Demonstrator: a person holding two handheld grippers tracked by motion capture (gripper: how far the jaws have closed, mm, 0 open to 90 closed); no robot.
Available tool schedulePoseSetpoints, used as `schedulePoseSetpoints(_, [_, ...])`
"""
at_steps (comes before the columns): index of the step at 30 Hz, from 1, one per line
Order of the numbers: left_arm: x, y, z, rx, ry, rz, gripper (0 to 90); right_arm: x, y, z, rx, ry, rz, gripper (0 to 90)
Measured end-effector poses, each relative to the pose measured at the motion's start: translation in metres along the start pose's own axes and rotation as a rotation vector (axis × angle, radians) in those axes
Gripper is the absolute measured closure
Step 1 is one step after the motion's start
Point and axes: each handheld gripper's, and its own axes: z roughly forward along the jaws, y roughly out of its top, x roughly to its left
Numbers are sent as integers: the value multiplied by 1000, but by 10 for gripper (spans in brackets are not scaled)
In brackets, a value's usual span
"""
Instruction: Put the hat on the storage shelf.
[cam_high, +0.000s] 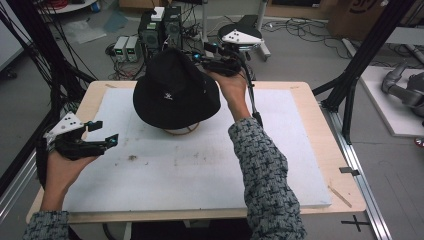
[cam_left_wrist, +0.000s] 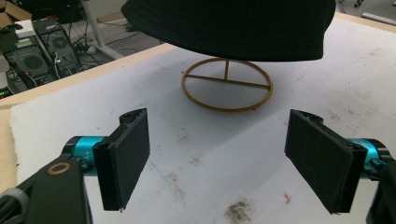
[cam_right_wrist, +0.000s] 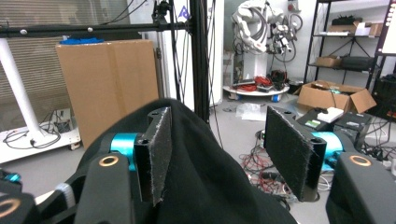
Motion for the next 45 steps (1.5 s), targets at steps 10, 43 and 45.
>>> schedulePoseSetpoints(10, [0,5,13,7,-18,5,225,-11,5,-46,-4,-52,18,322])
schedulePoseSetpoints(43, [2,13,24,-2,-17,7,222,-12,-70,-196,86,-255,41,117])
schedulePoseSetpoints(45, [1,14,25,-3,-20,11,222,-8,-78,-204,90,-242,38,115])
